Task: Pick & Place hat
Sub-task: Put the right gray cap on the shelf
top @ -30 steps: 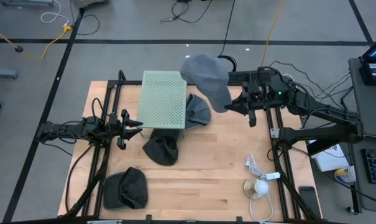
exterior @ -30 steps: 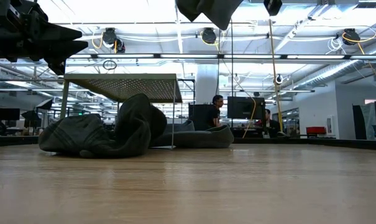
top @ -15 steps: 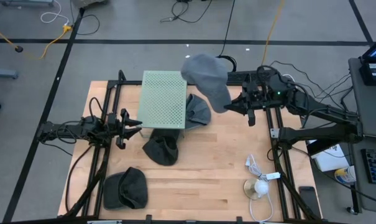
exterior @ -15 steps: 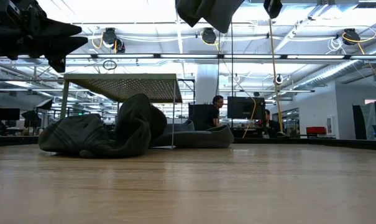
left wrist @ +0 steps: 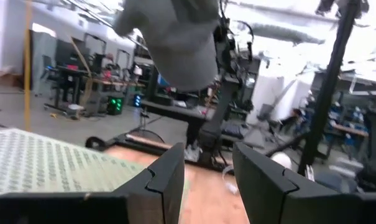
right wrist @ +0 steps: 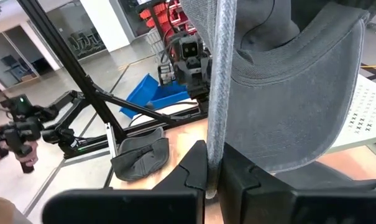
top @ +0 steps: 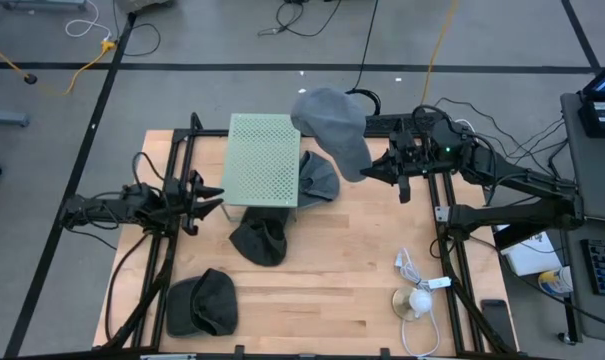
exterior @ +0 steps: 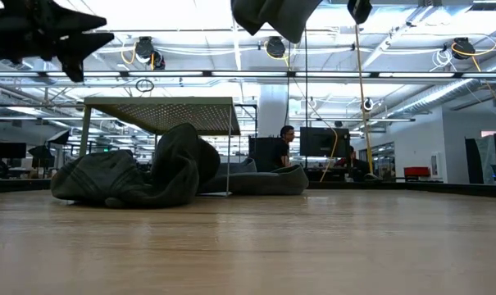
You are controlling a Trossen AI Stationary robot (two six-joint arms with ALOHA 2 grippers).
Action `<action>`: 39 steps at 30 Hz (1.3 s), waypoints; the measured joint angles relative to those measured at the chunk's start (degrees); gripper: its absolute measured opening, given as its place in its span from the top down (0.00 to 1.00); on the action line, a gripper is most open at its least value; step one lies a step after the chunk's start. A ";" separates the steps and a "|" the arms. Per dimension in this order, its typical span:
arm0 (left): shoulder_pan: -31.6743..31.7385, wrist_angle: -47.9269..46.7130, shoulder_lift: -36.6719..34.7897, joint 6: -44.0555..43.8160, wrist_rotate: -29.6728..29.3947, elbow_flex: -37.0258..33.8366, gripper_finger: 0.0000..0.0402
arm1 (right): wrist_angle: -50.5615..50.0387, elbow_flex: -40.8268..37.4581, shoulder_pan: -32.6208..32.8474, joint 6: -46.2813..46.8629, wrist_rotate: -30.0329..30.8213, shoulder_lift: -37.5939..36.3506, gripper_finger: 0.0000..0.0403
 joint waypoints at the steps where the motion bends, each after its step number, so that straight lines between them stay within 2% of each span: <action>1: 0.00 -0.78 0.28 -0.02 -0.80 1.08 0.65 | 0.01 0.00 0.00 -0.30 -0.03 0.00 0.98; 9: 0.00 -11.43 7.08 0.18 -4.46 13.03 0.65 | 0.46 0.00 0.00 -2.26 -1.84 0.00 0.98; 17: 0.00 -13.42 18.06 -0.93 -4.79 24.58 0.65 | 2.23 0.00 0.02 -2.34 -7.59 -0.02 0.98; 25: 0.00 -16.72 30.00 -1.60 -4.74 36.32 0.65 | 10.86 0.00 0.02 -3.15 -10.97 -0.04 0.98; 39: 0.00 -15.59 48.74 -2.71 -4.33 49.91 0.65 | 27.12 0.00 0.02 -3.15 -19.68 -0.02 0.98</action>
